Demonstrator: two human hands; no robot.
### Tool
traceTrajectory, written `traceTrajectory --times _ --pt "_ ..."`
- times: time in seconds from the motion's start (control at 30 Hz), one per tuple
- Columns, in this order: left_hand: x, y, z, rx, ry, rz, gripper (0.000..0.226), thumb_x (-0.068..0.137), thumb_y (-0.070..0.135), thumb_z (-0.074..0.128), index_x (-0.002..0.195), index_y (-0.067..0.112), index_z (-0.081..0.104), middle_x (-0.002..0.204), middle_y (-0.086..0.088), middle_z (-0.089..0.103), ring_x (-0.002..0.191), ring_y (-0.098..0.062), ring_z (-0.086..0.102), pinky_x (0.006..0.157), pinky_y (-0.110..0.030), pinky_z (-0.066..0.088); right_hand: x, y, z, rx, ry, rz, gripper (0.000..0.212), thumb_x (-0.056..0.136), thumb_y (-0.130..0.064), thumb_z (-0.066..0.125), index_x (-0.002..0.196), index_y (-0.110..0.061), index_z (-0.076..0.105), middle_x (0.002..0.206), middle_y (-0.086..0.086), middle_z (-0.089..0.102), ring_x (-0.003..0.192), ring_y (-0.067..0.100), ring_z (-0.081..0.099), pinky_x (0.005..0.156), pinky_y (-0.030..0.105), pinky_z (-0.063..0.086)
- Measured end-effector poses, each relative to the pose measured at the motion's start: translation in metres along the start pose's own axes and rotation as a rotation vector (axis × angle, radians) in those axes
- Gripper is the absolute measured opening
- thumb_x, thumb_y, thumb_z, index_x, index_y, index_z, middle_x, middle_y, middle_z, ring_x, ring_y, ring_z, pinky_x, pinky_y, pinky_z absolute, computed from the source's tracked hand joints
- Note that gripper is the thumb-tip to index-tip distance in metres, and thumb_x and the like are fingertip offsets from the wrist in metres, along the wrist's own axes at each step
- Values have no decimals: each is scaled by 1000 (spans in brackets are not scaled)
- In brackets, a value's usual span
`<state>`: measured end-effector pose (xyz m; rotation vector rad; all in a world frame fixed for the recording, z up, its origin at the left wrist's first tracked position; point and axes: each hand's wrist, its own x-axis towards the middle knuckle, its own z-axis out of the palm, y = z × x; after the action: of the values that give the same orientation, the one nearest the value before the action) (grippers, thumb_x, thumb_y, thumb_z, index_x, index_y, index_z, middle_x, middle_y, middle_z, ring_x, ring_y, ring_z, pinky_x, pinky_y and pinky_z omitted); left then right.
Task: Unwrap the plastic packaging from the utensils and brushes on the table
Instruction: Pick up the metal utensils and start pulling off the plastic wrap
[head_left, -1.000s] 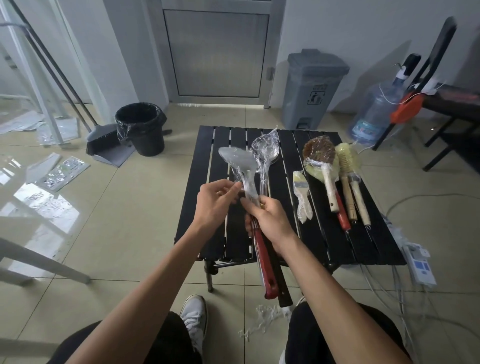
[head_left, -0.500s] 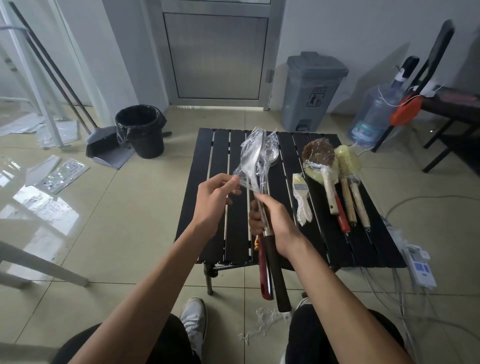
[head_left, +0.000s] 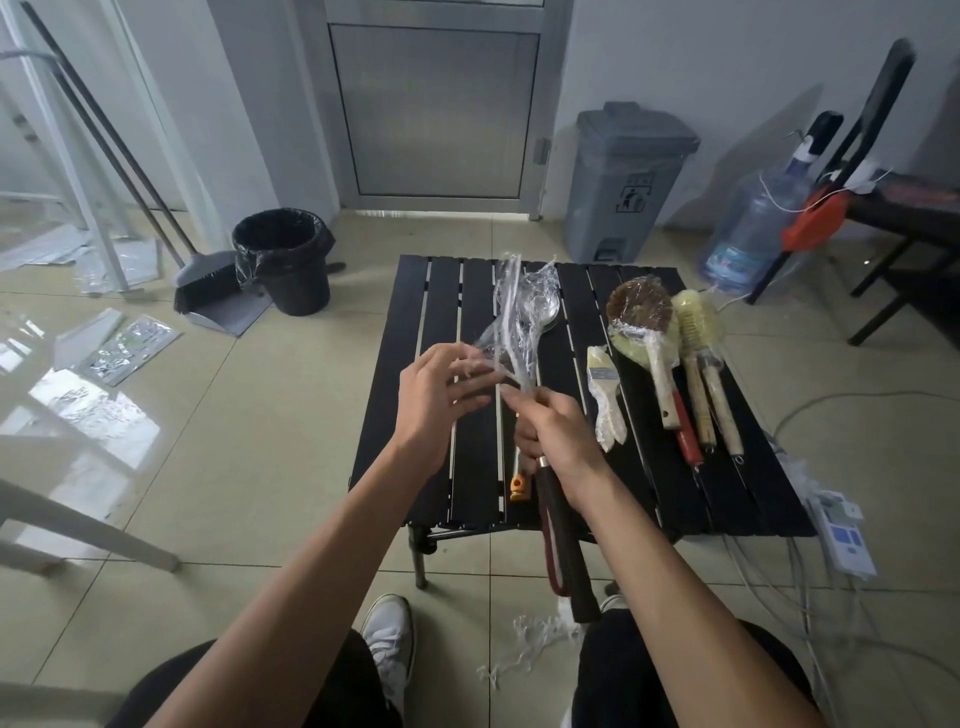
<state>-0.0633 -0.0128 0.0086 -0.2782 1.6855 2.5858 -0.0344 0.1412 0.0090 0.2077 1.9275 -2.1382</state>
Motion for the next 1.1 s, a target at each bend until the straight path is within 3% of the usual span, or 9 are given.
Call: traceTrajectory --times 0.1,0.2,0.27,0.43,0.6,0.73,0.87,1.0,1.1 --pt "1 -5 -3 148 52 -217 25 99 14 53 115 2 68 110 -20 78 90 -28 79 70 -34 60 0 -3 3 20 -5 -4 25 103 -35 61 94 -12 58 56 -4 32 43 9 31 39 23 28" --pt "-7 -17 3 298 -243 -394 25 92 32 60 86 13 75 89 -9 75 79 -24 73 75 -37 59 1 -3 1 -76 -1 -34 41 107 -41 51 91 -5 62 57 3 45 46 14 44 41 24 40" --pt "-15 -23 13 222 -339 -427 35 95 37 56 66 21 67 68 -2 57 59 -15 58 60 -29 52 2 0 0 -225 41 -81 53 108 -45 46 89 0 69 65 10 64 58 12 64 53 16 52" --pt "-21 -23 26 -3 -422 -288 28 105 36 56 124 20 67 96 -4 68 82 -14 69 67 -29 57 9 3 -6 -343 125 -191 58 109 -52 38 108 -11 79 98 5 79 99 14 75 94 37 58" --pt "-28 -21 25 -4 -463 -316 23 108 38 54 125 25 63 92 -5 70 75 -21 73 58 -40 61 9 2 -3 -615 362 -316 55 106 -52 44 81 -11 72 71 3 71 66 12 67 63 37 52" --pt "-32 -30 24 165 -406 -185 25 110 32 49 128 30 65 92 -11 67 66 -18 69 50 -35 56 12 -3 -13 -717 556 -434 37 109 -36 45 85 -11 58 70 0 63 63 17 61 55 31 40" --pt "-32 -29 27 181 -355 -84 22 110 27 49 122 19 65 80 -12 52 57 -17 54 46 -32 49 15 -9 -23 -639 550 -507 36 109 -30 49 83 -9 61 71 -5 65 63 11 63 55 21 47" --pt "-34 -22 32 149 -364 -65 20 110 25 48 113 9 61 73 -5 55 54 -18 52 45 -32 49 19 -16 -33 -432 548 -464 38 109 -34 50 82 -10 64 73 4 68 64 21 68 57 36 52" --pt "-36 -18 35 188 -366 -51 22 112 25 47 113 5 58 75 -7 54 53 -18 51 44 -31 48 19 -20 -40 -287 563 -439 36 108 -32 52 78 -16 63 64 0 66 52 9 63 49 23 48"
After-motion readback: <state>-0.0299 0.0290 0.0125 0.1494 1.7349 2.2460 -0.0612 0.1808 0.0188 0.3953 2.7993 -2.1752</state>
